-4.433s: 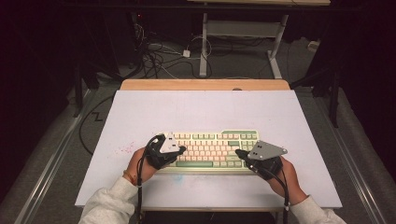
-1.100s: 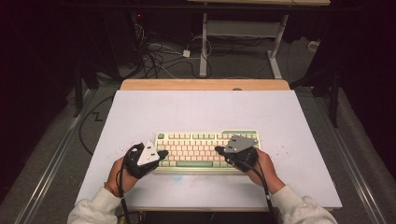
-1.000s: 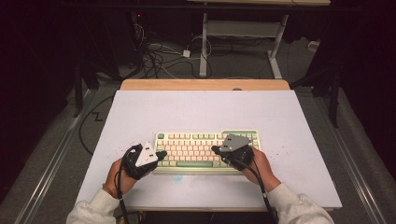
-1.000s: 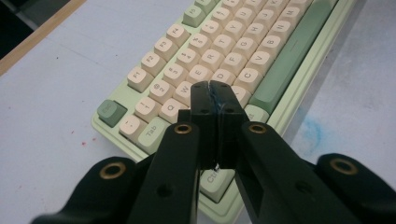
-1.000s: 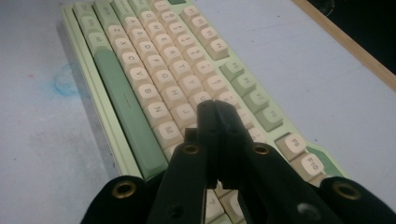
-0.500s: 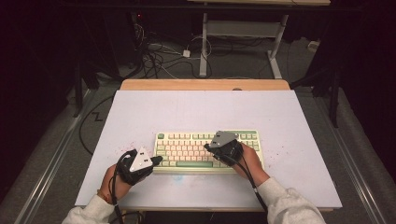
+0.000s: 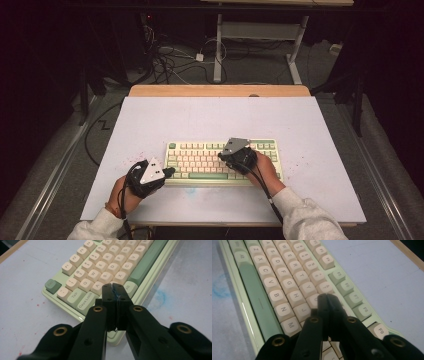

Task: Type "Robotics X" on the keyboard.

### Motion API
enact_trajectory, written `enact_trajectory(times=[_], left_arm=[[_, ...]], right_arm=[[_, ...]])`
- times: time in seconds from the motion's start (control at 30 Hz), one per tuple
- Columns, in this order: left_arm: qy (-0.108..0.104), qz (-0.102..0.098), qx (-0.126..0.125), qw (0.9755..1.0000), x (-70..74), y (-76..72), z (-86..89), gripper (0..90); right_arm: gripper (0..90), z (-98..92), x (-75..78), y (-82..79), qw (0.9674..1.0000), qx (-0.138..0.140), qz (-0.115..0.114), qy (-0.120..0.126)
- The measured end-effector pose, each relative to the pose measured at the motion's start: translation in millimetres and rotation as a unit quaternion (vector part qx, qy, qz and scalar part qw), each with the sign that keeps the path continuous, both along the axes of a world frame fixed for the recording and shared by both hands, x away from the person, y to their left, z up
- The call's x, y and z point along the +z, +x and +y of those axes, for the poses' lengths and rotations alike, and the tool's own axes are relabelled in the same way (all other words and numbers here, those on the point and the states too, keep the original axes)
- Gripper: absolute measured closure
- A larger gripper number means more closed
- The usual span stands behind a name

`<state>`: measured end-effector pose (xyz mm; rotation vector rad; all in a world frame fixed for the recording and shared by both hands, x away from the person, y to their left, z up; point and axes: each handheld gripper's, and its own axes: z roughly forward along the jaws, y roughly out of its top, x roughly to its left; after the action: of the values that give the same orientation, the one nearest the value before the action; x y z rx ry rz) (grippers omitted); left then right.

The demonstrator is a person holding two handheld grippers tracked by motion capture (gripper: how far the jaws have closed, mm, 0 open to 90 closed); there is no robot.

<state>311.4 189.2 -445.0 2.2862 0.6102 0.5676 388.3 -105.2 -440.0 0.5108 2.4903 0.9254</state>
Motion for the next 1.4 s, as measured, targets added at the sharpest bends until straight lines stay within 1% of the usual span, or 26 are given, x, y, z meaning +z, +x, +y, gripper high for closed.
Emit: enact_trajectory(times=[0.13, 0.27, 0.47, 0.53, 0.57, 0.6, 0.63, 0.77, 0.83, 0.9, 0.97, 1.03, 1.23, 1.33, 1.4], left_arm=[[0.001, 0.002, -0.001, 1.0, -0.6, 0.0, -0.5, 86.9], [0.003, 0.003, -0.002, 1.0, -1.0, 0.2, -0.8, 86.9], [0.007, 0.005, -0.005, 1.0, -2.0, 0.3, -1.7, 86.9], [0.009, 0.005, -0.006, 0.9999, -2.4, 0.4, -2.2, 86.9], [0.01, 0.005, -0.006, 0.9999, -2.6, 0.4, -2.3, 86.9], [0.011, 0.005, -0.006, 0.9999, -2.6, 0.3, -2.3, 86.9], [0.009, 0.005, -0.006, 0.9999, -2.5, 0.2, -2.1, 86.9], [0.009, 0.004, -0.004, 0.9999, -2.1, -0.3, -1.6, 86.9], [0.009, 0.005, -0.004, 0.9999, -2.2, -0.2, -1.6, 86.9], [0.011, 0.004, -0.004, 0.9999, -2.3, -0.1, -1.9, 86.9], [0.012, 0.004, -0.004, 0.9999, -2.3, -0.1, -2.1, 86.9], [0.011, 0.003, -0.004, 0.9999, -2.1, -0.1, -2.1, 86.9], [0.01, 0.001, -0.005, 0.9999, -1.2, -0.9, -3.1, 86.8], [0.009, -0.002, -0.004, 1.0, -0.5, -1.0, -3.5, 86.9], [0.008, -0.003, -0.004, 1.0, -0.1, -1.0, -3.4, 86.8]], right_arm=[[90.0, 1.3, -2.1, 1.8, 1.0, -0.006, 0.004, -0.002], [90.0, 3.4, -3.7, 4.0, 1.0, -0.002, 0.002, -0.009], [90.0, 5.6, -7.2, 6.4, 0.9998, -0.007, 0.007, -0.018], [90.0, 7.0, -9.1, 6.4, 0.9996, -0.006, 0.011, -0.026], [90.0, 7.7, -9.2, 5.9, 0.9996, -0.004, 0.014, -0.024], [90.0, 8.5, -8.5, 5.4, 0.9994, -0.001, 0.006, -0.034], [90.0, 9.3, -8.3, 4.0, 0.9993, -0.004, 0.003, -0.036], [90.0, 5.4, -2.7, 0.4, 0.9999, -0.002, -0.01, -0.012], [90.0, 4.1, -0.3, -2.8, 0.9999, -0.006, -0.011, 0.003], [90.0, 2.3, 2.5, -5.4, 0.9998, -0.002, -0.018, 0.007], [90.0, 0.0, 5.7, -8.4, 0.9996, 0.0, -0.02, 0.019], [90.0, -1.9, 8.9, -11.8, 0.9992, 0.002, -0.029, 0.028], [90.0, -10.9, 17.0, -18.9, 0.998, 0.001, -0.04, 0.048], [90.0, -16.6, 20.4, -21.9, 0.9973, -0.003, -0.042, 0.061], [90.0, -19.8, 22.1, -24.5, 0.9967, -0.006, -0.047, 0.065]])
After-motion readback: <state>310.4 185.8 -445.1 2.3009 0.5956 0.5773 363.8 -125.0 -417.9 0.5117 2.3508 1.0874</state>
